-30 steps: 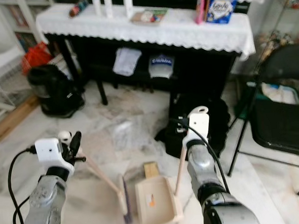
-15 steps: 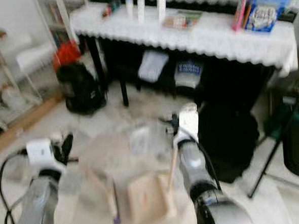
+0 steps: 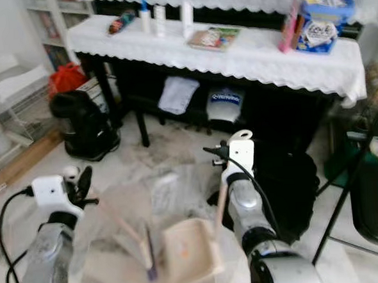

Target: Sweep floor

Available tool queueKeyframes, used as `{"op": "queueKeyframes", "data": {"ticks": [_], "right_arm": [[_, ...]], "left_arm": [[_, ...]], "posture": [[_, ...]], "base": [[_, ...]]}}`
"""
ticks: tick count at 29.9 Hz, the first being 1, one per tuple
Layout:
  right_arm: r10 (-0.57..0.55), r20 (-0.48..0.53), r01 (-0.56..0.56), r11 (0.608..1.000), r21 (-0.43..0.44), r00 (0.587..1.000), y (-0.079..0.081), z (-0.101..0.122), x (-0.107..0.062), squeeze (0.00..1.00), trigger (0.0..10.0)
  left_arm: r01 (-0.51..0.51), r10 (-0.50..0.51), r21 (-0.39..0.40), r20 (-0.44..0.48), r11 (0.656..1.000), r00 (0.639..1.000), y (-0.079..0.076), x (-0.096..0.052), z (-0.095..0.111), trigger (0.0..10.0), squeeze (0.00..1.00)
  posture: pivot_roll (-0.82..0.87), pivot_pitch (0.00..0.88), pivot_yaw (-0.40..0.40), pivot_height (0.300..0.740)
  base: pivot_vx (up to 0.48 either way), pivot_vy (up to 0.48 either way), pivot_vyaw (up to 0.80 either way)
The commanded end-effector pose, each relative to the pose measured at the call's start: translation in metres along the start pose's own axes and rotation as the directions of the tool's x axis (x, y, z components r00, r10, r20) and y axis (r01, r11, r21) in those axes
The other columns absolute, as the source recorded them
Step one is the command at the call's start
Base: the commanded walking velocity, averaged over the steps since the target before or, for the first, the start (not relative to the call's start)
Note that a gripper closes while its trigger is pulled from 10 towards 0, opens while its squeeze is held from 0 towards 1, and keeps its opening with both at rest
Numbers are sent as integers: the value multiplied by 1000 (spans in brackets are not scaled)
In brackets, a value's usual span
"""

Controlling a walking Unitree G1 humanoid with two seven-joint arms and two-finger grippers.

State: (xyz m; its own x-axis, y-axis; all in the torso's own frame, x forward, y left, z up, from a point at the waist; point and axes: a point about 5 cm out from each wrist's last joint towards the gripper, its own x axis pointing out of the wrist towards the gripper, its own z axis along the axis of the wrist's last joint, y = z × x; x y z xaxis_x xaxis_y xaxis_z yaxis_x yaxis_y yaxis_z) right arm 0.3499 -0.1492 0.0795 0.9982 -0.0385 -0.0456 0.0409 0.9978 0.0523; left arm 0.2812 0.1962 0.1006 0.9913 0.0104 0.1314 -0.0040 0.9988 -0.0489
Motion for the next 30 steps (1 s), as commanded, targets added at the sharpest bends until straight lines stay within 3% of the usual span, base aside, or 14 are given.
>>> {"op": "queueKeyframes", "data": {"ticks": [1,8,23,26,30], "right_arm": [[-9,34,9,1000,-21,999,-5,9,4,0,10000],[-11,35,12,1000,-29,999,-5,9,4,0,10000],[-23,52,26,998,-57,998,-9,10,3,0,10000],[-66,37,70,989,-128,997,-18,8,2,0,10000],[-108,44,114,981,-156,993,-25,7,1,0,10000]], "left_arm": [[31,-29,-23,52,999,998,-8,3,9,10000,0],[30,-29,-24,47,999,998,-8,3,8,10000,0],[28,-27,-21,47,999,999,-7,2,8,10000,0],[23,-22,-12,52,1000,998,-7,4,9,10000,0],[24,-24,-2,55,1000,998,-6,6,10,10000,0]], "posture": [[6,0,16,740],[7,0,16,740],[5,0,15,740],[3,0,14,740],[4,0,14,740]], "base": [[0,0,-800],[0,0,-800],[0,0,0],[0,0,0],[0,0,0]]}}
